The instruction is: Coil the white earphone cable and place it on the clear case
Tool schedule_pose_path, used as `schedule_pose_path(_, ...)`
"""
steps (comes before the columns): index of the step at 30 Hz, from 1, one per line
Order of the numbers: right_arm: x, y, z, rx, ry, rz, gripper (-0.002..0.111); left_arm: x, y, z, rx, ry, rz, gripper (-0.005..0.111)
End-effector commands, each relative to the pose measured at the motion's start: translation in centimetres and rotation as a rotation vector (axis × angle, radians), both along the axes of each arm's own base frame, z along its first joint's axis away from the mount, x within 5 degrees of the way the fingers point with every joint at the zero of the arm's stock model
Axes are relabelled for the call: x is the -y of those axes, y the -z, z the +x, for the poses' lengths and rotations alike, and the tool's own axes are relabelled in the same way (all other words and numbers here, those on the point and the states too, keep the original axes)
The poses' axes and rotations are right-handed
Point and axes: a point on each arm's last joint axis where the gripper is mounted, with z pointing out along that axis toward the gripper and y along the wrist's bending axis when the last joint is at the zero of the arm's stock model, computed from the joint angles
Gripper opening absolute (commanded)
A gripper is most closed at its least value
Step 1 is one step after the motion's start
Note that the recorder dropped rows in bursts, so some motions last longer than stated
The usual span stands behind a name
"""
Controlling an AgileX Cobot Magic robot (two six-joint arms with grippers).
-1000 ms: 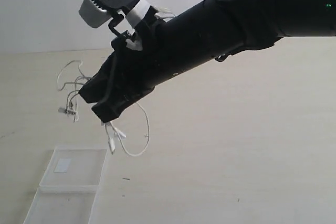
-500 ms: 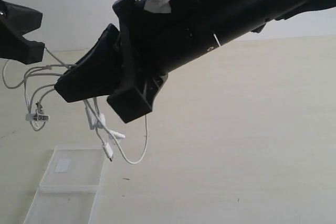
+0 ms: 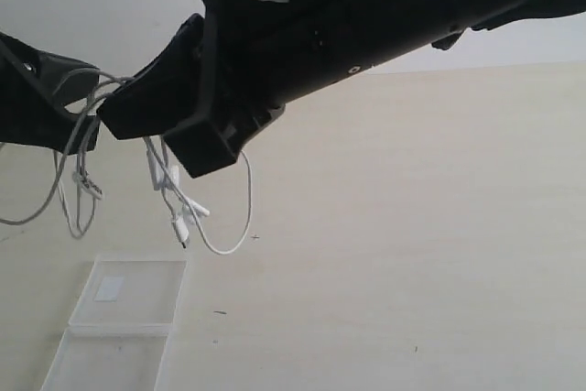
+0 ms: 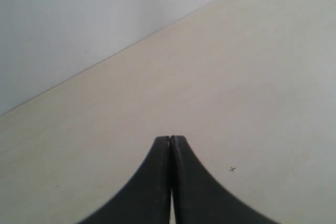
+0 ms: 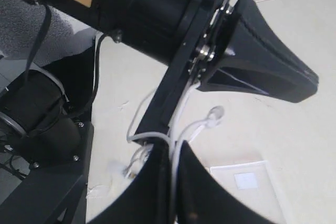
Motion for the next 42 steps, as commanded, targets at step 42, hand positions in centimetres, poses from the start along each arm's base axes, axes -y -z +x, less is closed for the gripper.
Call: schedule_pose_path(42,-0.2,-2.3,1.9,0.056,0.223,0.233,0.0,0.5,0.6,-0.5,-0.07,-0.001,-0.034,0.0)
